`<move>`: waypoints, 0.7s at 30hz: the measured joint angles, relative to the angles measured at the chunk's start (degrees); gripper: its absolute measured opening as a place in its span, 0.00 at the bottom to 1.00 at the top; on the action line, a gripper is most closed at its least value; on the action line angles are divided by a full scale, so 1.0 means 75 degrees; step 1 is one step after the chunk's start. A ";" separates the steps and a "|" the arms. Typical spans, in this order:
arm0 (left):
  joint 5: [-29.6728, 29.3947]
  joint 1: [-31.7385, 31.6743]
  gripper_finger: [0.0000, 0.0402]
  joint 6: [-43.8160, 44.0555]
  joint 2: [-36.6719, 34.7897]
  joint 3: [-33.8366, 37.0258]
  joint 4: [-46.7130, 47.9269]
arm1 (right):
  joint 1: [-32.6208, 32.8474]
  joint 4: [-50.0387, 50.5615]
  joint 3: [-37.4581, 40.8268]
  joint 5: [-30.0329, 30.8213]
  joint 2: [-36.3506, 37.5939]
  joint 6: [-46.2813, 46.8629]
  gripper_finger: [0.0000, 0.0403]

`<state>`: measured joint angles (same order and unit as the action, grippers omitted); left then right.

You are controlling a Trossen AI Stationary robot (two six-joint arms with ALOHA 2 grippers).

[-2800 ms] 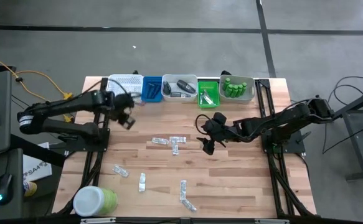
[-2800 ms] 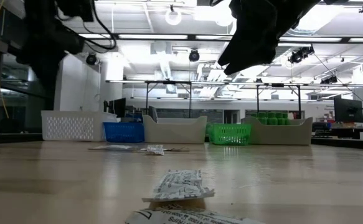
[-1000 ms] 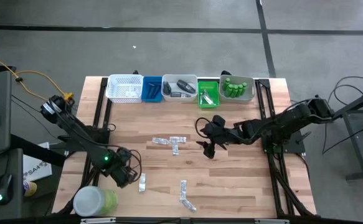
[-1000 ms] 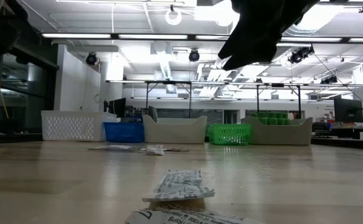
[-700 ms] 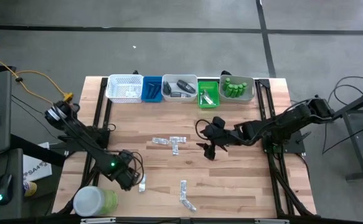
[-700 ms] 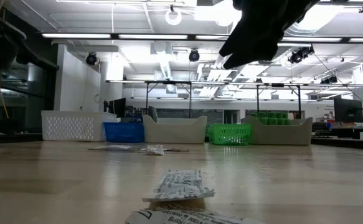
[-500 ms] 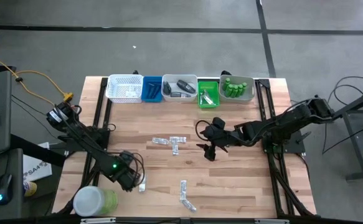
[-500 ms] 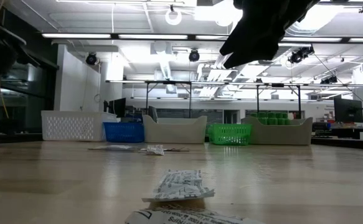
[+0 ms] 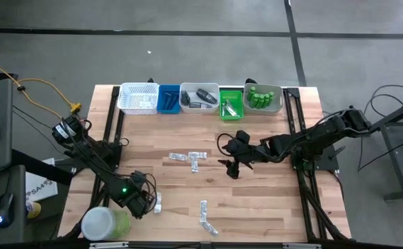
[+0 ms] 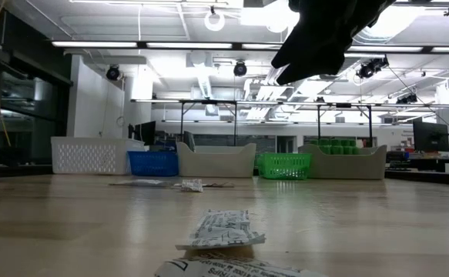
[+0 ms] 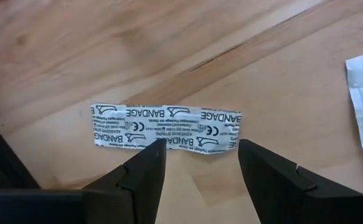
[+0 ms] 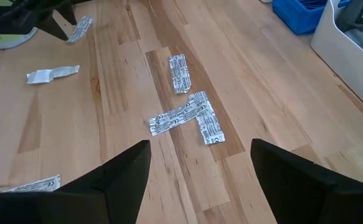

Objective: Pick & Place Travel size toiletries
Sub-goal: Put the bandage pack into the left white bin

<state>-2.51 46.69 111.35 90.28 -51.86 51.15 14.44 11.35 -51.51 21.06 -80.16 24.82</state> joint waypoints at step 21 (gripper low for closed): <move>0.0313 -0.0027 0.45 0.0327 -0.0038 0.0801 -0.1027 | 0.0026 -0.0006 -0.0002 0.0000 0.0000 0.0000 0.67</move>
<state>-0.16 46.49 113.80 90.00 -45.84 43.45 14.63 11.31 -51.52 21.06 -80.16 24.82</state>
